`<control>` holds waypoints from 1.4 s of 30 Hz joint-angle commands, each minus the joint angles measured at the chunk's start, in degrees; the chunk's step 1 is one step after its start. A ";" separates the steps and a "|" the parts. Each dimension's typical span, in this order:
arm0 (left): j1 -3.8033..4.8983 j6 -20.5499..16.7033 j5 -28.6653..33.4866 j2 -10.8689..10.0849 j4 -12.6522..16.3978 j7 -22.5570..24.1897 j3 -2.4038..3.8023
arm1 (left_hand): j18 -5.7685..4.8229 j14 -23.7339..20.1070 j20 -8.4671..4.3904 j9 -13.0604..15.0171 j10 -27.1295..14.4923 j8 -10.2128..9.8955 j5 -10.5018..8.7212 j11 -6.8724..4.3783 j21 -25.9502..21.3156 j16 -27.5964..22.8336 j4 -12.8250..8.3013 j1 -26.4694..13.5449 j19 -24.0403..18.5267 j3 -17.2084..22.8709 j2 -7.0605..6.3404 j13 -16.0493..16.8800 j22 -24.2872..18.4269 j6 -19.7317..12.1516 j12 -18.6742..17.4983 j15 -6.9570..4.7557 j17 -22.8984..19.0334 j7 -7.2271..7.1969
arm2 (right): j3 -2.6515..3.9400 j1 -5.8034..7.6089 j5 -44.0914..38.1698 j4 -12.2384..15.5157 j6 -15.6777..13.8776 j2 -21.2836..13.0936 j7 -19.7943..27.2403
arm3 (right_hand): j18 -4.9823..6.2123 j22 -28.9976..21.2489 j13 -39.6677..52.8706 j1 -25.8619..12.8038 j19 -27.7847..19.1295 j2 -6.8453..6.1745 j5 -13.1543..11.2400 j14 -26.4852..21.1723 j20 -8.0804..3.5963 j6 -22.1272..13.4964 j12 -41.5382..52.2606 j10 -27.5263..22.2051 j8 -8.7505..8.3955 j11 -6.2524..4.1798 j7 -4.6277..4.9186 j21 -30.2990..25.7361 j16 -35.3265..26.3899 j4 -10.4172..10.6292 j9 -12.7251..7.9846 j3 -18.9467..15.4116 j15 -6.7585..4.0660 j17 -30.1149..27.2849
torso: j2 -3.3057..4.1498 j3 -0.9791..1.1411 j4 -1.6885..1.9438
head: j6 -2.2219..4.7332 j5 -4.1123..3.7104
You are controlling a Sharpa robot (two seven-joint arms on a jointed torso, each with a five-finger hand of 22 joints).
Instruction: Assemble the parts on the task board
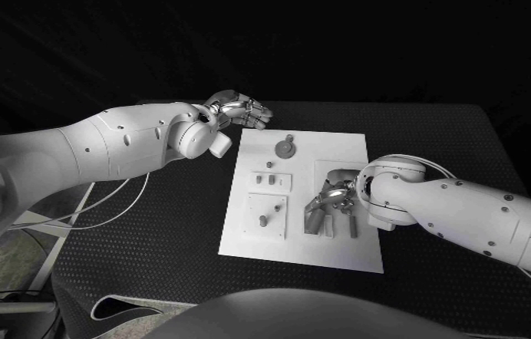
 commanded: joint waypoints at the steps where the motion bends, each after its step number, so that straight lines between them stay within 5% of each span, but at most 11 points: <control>1: 0.07 0.77 -0.21 0.09 0.09 0.36 0.03 | -0.38 -0.21 -0.05 -0.06 -0.34 0.22 -0.10 0.03 0.38 -0.31 0.02 -0.65 -0.46 -0.20 -0.06 -0.05 -0.08 -0.40 -0.16 0.24 0.08 -0.04 | -0.17 -0.28 -0.50 0.55 0.46 0.26 1.76 | 0.35 1.10 -0.08 0.50 -0.25 2.36 0.14 -0.71 -0.04 -0.14 -0.39 -0.51 -0.26 0.08 0.33 -0.04 0.41 -1.26 0.16 -0.57 -0.31 0.08 | 0.01 0.00 -0.01 | 0.01 0.05; 6: 0.07 0.80 -0.21 0.13 0.08 0.35 0.03 | -0.38 -0.20 -0.04 -0.06 -0.34 0.22 -0.10 0.03 0.38 -0.32 0.02 -0.66 -0.46 -0.20 -0.06 -0.05 -0.09 -0.40 -0.15 0.24 0.09 -0.04 | -0.33 -0.34 -3.47 0.86 -0.12 0.29 2.86 | 0.35 1.10 -0.21 0.97 -0.47 5.32 0.13 -0.84 0.11 -0.01 -0.57 -0.53 -0.22 0.08 0.31 0.05 0.50 -3.20 0.29 -1.41 -0.27 -0.04 | 0.02 0.01 -0.04 | 0.01 0.06; 11: 0.07 0.82 -0.21 0.15 0.05 0.34 0.03 | -0.38 -0.20 -0.04 -0.06 -0.34 0.23 -0.10 0.03 0.38 -0.33 0.02 -0.67 -0.46 -0.20 -0.05 -0.06 -0.09 -0.39 -0.15 0.24 0.11 -0.05 | -0.65 -0.53 -8.03 1.03 -1.38 0.45 3.73 | 0.35 1.08 -0.31 1.10 -0.51 5.69 0.12 -0.82 0.16 0.11 -0.69 -0.51 -0.20 0.05 0.29 0.09 0.56 -4.29 0.34 -1.87 -0.28 -0.06 | 0.02 0.04 -0.02 | -0.04 0.09; 20: 0.07 0.79 -0.22 0.16 0.01 0.33 0.03 | -0.37 -0.20 -0.04 -0.06 -0.33 0.24 -0.10 0.02 0.38 -0.35 0.02 -0.67 -0.46 -0.19 -0.04 -0.06 -0.09 -0.39 -0.14 0.24 0.14 -0.05 | -0.79 -0.68 -11.43 1.12 -6.15 0.35 4.57 | 0.35 0.84 -0.73 -0.04 -0.20 3.03 0.13 -0.81 0.12 0.16 -1.22 -0.57 -0.35 -0.02 0.23 -0.03 0.42 -3.78 0.31 -2.19 -0.37 -0.56 | 0.00 0.02 -0.05 | -0.03 0.19; 31: 0.06 0.80 -0.22 0.13 0.03 0.32 0.02 | -0.37 -0.20 -0.04 -0.06 -0.34 0.24 -0.10 0.03 0.39 -0.37 0.02 -0.69 -0.47 -0.20 -0.05 -0.07 -0.09 -0.40 -0.14 0.25 0.17 -0.04 | -0.79 -0.77 -13.30 1.80 -18.16 -0.57 7.99 | 0.35 0.61 -2.56 -0.48 0.42 -4.34 0.15 -1.19 -0.17 -1.35 -3.84 -1.71 -1.29 0.46 0.68 -0.42 -0.07 3.24 0.13 1.76 -0.09 -1.97 | 0.01 0.02 -0.06 | 0.10 0.16; 42: 0.06 0.86 -0.23 0.05 0.04 0.32 0.01 | -0.37 -0.20 -0.04 -0.07 -0.34 0.24 -0.10 0.03 0.39 -0.39 0.02 -0.70 -0.47 -0.19 -0.04 -0.08 -0.10 -0.41 -0.14 0.25 0.20 -0.04 | -0.75 -0.77 -13.73 4.18 -25.56 -3.35 12.84 | 0.35 0.78 -2.49 1.30 0.57 -6.15 0.16 -1.04 -0.25 -3.83 -3.78 -1.62 -2.49 1.16 1.49 -0.34 0.06 4.83 -0.03 2.38 0.55 -2.07 | 0.01 0.01 -0.10 | 0.37 0.12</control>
